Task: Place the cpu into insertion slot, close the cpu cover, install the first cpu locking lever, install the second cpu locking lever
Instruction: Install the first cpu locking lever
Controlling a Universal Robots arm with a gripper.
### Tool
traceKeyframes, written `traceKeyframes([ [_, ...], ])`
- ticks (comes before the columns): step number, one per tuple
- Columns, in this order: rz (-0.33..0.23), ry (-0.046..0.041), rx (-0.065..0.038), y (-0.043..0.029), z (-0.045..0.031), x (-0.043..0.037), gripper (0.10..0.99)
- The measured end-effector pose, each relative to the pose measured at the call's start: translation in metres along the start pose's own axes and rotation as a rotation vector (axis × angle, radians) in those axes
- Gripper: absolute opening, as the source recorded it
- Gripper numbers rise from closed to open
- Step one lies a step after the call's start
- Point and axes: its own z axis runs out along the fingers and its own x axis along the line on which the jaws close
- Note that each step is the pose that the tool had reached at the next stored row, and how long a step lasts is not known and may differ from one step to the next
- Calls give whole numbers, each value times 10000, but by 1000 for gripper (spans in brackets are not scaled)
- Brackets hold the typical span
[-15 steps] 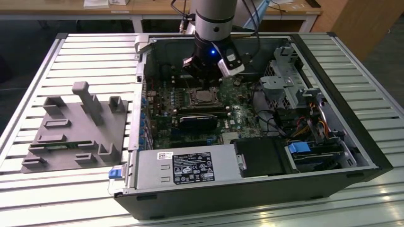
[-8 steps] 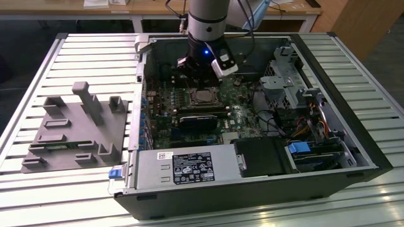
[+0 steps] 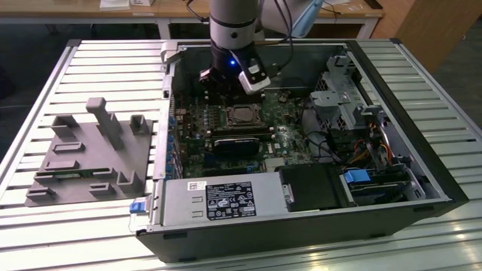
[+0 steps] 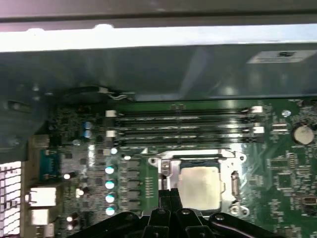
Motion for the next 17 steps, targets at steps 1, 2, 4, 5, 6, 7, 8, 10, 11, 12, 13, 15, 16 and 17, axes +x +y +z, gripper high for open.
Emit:
traceKeyframes([
  [1,-1,-6,-1,-1,0,29,106],
  [2,1,-12,-2,-2,0,57,106],
  [4,-1,-24,-5,-5,0,112,106],
  [5,-2,-28,-9,-6,0,134,106],
  [6,-3,-32,-13,-7,0,157,106],
  [7,-1,-34,-19,-8,0,177,106],
  [8,-2,-36,-27,-9,0,196,106],
  [10,-3,-43,-65,-10,0,230,106],
  [11,-3,-45,-109,-11,0,244,106],
  [12,-3,-44,-174,-12,-1,258,106],
  [13,-3,-44,-245,-12,-1,272,106],
  [15,-2,-41,-422,-13,-1,298,106],
  [16,-2,-37,-531,-14,-1,309,106],
  [17,-3,-32,-668,-14,-1,319,106],
])
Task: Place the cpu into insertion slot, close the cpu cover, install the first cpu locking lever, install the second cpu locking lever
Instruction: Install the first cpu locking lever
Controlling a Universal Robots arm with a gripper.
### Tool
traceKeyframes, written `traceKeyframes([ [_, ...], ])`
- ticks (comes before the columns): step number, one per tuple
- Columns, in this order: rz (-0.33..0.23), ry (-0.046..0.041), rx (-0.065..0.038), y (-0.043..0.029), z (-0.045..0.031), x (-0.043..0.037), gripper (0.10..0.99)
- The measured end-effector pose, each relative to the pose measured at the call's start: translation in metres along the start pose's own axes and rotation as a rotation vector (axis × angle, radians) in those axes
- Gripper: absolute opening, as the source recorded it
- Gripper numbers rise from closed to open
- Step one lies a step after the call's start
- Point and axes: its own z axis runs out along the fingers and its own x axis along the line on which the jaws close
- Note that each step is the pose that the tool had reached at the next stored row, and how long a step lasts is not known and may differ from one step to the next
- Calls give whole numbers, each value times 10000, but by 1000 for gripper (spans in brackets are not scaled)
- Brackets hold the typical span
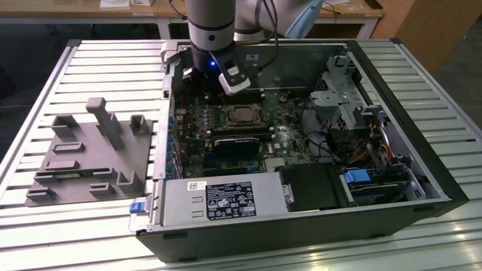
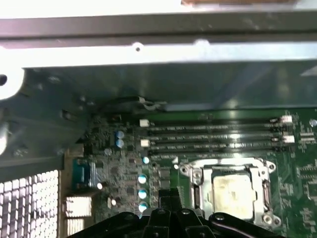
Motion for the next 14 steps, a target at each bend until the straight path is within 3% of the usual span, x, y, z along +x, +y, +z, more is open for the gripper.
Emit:
traceKeyframes([
  [4,6,23,-549,-1,0,28,106],
  [9,14,56,-1315,-2,-1,47,106],
  [10,14,60,-1405,-2,-1,48,106],
  [14,15,64,-1497,-2,-1,48,106],
])
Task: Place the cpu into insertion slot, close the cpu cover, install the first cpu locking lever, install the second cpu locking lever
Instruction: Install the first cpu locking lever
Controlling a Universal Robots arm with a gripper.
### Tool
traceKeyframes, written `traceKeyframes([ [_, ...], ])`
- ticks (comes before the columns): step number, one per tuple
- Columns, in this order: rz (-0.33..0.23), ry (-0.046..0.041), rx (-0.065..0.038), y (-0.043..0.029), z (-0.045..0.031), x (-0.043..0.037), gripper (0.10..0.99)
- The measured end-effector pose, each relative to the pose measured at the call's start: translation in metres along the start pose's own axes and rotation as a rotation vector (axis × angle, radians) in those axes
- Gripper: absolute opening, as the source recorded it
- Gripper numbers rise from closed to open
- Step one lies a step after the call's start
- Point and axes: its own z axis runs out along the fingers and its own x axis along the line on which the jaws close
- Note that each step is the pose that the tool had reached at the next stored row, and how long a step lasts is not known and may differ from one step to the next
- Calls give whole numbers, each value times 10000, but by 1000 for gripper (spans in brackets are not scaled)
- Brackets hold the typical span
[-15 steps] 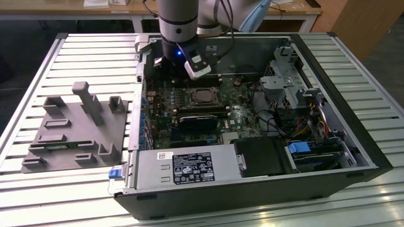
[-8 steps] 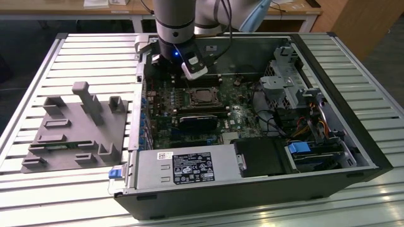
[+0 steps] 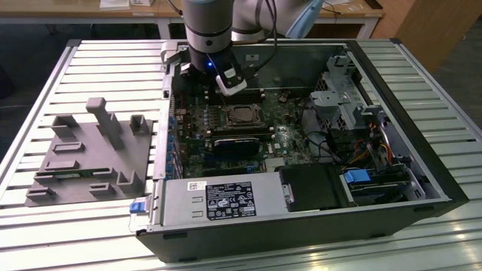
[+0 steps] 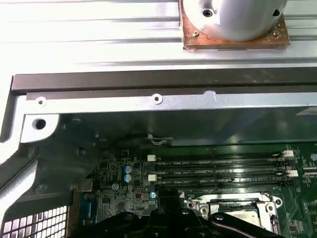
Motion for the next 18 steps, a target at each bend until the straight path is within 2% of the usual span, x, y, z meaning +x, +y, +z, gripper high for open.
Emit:
traceKeyframes([
  [3,0,2,-65,1,0,-6,106],
  [6,0,4,-73,2,0,-49,106],
  [10,1,4,-76,7,2,-147,106],
  [18,2,4,-86,17,5,-393,106],
])
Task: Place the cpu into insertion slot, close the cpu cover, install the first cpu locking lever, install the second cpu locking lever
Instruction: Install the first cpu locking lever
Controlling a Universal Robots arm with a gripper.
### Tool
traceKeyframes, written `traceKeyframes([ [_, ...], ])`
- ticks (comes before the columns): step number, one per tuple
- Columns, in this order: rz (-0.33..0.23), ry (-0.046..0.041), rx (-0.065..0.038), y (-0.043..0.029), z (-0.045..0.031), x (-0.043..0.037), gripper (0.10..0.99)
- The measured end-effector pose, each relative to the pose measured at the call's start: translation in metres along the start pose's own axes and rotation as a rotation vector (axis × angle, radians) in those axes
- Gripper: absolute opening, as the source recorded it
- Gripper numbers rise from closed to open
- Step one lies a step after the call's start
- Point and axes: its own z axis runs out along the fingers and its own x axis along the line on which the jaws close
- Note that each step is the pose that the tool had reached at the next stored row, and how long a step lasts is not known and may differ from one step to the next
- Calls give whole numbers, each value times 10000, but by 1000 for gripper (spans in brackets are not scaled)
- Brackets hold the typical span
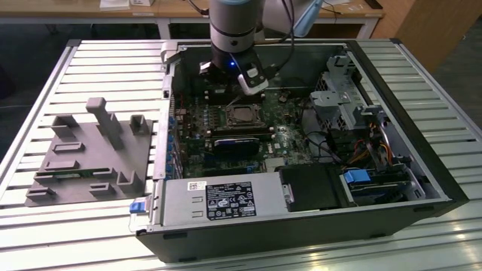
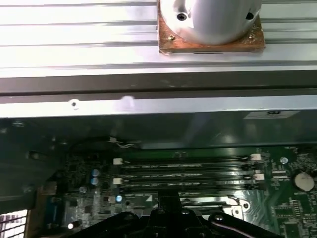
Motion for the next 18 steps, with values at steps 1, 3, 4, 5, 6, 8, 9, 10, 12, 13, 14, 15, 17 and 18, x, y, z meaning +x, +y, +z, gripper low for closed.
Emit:
traceKeyframes([
  [1,-1,0,-1,1,0,-29,106],
  [3,-1,0,-2,4,1,-89,106],
  [4,0,-1,-3,5,2,-120,106],
  [5,0,-1,-3,7,2,-149,106],
  [6,0,0,-2,8,2,-173,106],
  [8,2,1,-2,8,2,-186,106],
  [9,3,-1,-2,8,2,-186,106],
  [10,2,-2,-3,8,2,-187,106],
  [12,-1,-16,-3,9,3,-185,106],
  [13,-26,-91,-5,8,2,-182,106],
  [14,-74,-225,-10,7,4,-173,106],
  [15,-118,-359,-9,6,6,-164,106],
  [17,-209,-627,-16,4,9,-144,106],
  [18,-255,-763,-19,3,11,-134,106],
])
